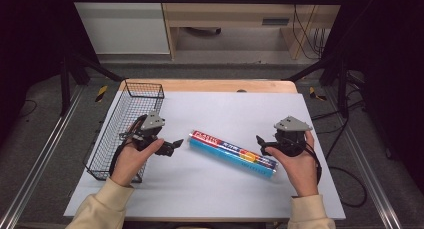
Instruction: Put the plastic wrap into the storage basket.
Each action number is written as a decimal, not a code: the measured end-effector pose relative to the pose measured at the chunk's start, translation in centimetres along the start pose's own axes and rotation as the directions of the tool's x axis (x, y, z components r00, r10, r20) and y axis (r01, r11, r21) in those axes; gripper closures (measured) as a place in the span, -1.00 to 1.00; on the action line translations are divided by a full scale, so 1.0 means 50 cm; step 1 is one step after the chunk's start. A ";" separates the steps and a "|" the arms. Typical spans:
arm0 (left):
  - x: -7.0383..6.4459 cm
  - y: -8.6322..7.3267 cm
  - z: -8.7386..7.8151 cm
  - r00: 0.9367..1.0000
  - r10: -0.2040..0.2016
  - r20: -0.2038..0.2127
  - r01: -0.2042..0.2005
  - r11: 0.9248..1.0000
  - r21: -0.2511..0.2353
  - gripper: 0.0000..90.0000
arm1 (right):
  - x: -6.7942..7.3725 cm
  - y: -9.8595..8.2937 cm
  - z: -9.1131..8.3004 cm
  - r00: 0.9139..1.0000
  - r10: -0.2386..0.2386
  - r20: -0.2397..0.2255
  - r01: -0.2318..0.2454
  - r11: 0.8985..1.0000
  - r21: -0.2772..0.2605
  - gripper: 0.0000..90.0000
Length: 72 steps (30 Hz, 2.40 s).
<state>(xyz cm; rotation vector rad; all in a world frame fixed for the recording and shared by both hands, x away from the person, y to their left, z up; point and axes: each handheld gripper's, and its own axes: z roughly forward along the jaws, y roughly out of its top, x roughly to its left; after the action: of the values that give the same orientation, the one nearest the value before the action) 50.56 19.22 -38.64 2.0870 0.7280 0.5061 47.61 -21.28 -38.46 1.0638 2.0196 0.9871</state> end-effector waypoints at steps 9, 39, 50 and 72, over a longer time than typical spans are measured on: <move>-0.003 0.009 -0.027 1.000 0.006 -0.005 -0.006 1.000 -0.010 -0.93 | 0.011 0.024 -0.018 0.981 -0.138 -0.134 0.159 0.974 0.159 -0.80; -0.005 0.005 -0.032 0.998 0.062 0.031 -0.064 0.997 0.045 -0.92 | 0.083 -0.015 0.142 0.841 -0.132 -0.524 0.375 0.840 0.391 -0.60; -0.006 0.004 -0.030 0.996 0.075 0.041 -0.078 0.995 0.061 -0.92 | 0.087 -0.039 0.168 0.824 -0.114 -0.555 0.397 0.815 0.422 -0.47; -0.002 0.001 -0.028 0.996 0.075 0.040 -0.078 0.994 0.080 -0.91 | 0.097 -0.039 0.168 0.815 -0.173 -0.554 0.445 0.798 0.406 -0.28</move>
<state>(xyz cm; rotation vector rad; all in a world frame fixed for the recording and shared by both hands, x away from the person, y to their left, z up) 49.66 19.97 -37.82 2.2009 0.6590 0.4863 51.31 -15.17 -45.33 0.7030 2.8975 0.5617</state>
